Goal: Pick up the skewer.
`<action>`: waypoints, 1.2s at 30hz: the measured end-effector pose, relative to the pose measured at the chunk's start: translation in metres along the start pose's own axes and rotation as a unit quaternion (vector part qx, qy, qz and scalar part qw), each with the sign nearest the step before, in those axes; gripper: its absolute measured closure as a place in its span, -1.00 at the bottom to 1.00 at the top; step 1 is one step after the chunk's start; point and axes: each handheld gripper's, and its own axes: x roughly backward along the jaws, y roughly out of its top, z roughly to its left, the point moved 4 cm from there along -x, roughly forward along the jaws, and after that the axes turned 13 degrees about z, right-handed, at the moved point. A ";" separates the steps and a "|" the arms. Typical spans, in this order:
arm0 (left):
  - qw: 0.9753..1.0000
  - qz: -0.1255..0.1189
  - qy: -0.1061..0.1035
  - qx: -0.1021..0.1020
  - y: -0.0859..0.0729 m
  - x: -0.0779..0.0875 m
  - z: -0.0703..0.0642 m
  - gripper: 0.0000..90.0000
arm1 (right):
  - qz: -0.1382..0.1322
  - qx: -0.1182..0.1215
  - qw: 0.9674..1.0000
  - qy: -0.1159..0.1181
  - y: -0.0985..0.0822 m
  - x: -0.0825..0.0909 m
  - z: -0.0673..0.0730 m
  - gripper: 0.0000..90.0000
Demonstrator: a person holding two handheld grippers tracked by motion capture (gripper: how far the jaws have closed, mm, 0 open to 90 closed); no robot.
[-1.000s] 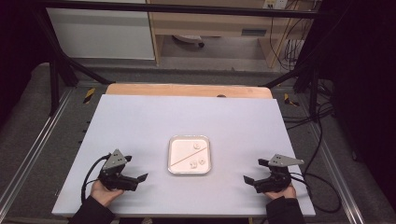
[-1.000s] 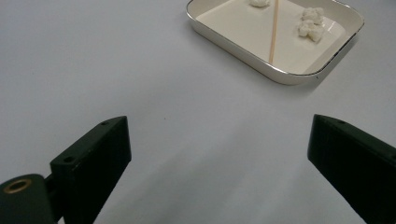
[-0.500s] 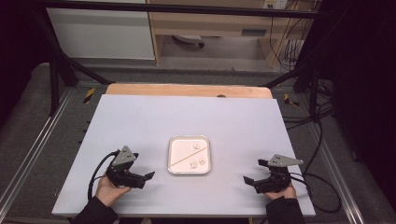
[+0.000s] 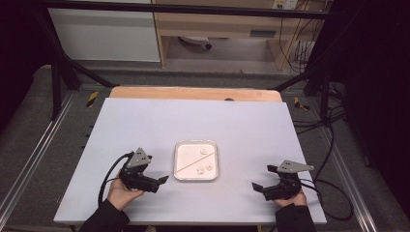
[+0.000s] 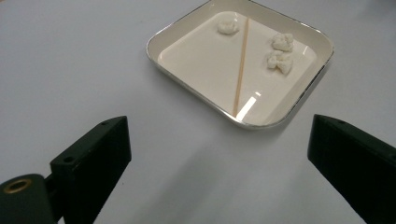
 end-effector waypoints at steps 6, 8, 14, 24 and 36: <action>1.000 0.005 -0.003 -0.011 0.015 -0.008 -0.007 -0.87 | 0.002 0.001 1.000 0.000 0.000 -0.001 0.000 -0.97; 1.000 0.006 -0.003 -0.011 0.017 -0.009 -0.008 -0.86 | 0.001 0.002 1.000 0.000 0.000 -0.001 0.000 -0.97; 1.000 0.016 0.001 -0.019 0.029 -0.019 -0.012 -0.83 | 0.002 0.001 1.000 0.001 0.000 -0.001 0.000 -0.97; 0.999 0.039 0.003 -0.024 0.043 -0.039 -0.015 -0.68 | 0.005 0.004 1.000 0.002 0.000 -0.002 0.000 -0.97; 0.996 0.082 0.008 -0.039 0.051 -0.067 -0.022 -0.15 | 0.007 0.003 1.000 0.003 -0.001 -0.002 0.001 -0.97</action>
